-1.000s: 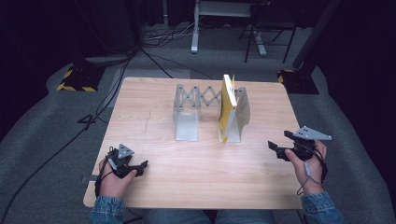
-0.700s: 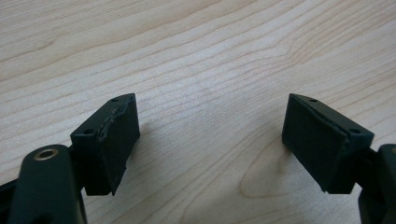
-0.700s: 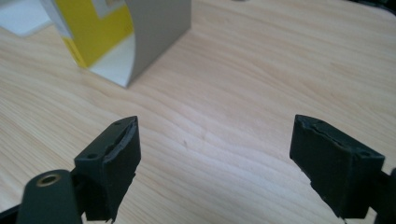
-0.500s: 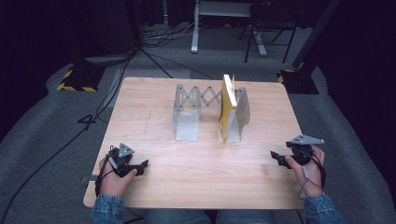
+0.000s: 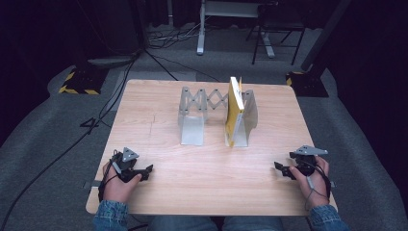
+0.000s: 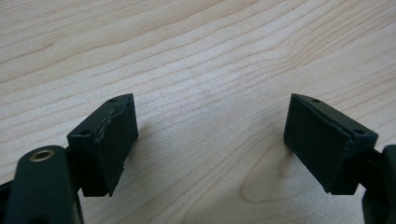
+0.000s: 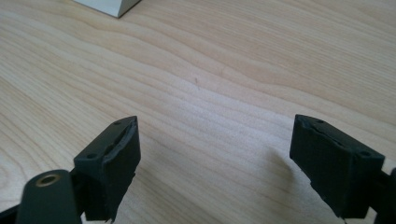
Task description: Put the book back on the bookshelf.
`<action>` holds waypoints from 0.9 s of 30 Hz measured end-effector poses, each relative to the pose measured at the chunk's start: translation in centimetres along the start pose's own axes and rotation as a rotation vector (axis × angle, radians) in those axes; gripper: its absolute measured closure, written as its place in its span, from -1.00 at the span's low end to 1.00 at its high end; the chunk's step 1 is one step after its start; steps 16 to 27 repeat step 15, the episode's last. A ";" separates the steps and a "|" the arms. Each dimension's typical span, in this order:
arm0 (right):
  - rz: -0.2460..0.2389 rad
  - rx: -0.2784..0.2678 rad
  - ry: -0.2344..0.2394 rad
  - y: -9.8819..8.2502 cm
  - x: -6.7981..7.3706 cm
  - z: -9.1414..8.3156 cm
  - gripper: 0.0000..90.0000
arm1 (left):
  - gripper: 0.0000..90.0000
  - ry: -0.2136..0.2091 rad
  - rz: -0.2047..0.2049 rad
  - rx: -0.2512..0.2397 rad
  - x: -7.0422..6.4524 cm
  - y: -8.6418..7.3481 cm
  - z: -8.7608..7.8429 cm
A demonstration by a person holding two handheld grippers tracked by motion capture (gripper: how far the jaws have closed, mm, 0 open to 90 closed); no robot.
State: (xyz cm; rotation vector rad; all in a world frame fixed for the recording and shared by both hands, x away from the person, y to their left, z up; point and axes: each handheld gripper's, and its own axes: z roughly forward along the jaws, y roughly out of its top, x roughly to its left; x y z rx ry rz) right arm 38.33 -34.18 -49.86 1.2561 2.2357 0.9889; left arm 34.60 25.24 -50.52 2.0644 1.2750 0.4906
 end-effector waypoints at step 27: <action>0.005 0.000 -0.026 -0.7 0.7 0.2 -0.67 | -0.61 0.002 0.003 0.001 0.0 0.1 0.1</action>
